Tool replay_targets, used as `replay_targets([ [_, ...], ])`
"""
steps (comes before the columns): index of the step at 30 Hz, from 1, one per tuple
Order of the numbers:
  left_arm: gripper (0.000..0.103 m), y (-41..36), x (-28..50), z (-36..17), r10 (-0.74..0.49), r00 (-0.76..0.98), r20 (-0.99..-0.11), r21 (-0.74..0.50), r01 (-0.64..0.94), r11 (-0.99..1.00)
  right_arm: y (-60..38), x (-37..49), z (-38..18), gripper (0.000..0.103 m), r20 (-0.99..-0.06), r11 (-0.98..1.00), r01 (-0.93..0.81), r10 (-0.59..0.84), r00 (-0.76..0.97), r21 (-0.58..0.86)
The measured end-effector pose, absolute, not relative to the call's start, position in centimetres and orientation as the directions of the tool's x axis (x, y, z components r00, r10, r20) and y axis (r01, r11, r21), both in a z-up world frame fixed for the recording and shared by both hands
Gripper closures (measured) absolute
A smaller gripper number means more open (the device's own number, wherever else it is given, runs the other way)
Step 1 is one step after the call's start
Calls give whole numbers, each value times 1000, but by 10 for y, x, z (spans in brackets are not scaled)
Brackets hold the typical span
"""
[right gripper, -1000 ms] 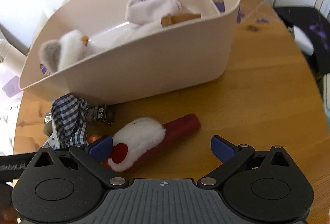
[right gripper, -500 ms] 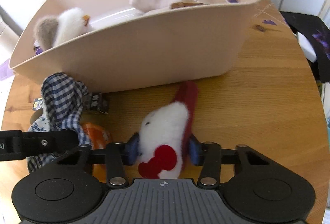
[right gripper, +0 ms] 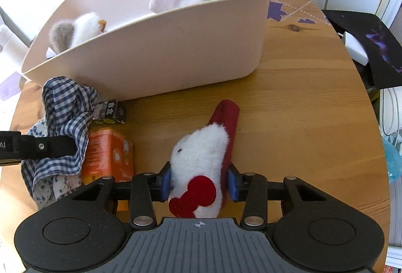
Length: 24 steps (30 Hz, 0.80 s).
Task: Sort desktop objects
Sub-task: 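Grasp the red-white plush with the right gripper while the left grasps the blue floral cloth, then lift and carry the red-white plush and floral cloth over the basket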
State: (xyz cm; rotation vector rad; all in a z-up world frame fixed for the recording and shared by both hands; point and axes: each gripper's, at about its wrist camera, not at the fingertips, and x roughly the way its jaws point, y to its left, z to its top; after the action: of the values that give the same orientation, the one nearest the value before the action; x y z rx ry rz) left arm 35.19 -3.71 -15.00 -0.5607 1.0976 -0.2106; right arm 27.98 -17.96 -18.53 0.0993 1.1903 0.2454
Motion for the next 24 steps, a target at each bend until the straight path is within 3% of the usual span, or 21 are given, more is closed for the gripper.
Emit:
replay_targets([
  [24, 87, 0, 316, -71, -343, 612, -712, -451, -26, 892, -222, 254, -110, 63, -820, 947, -220, 313, 479, 232],
])
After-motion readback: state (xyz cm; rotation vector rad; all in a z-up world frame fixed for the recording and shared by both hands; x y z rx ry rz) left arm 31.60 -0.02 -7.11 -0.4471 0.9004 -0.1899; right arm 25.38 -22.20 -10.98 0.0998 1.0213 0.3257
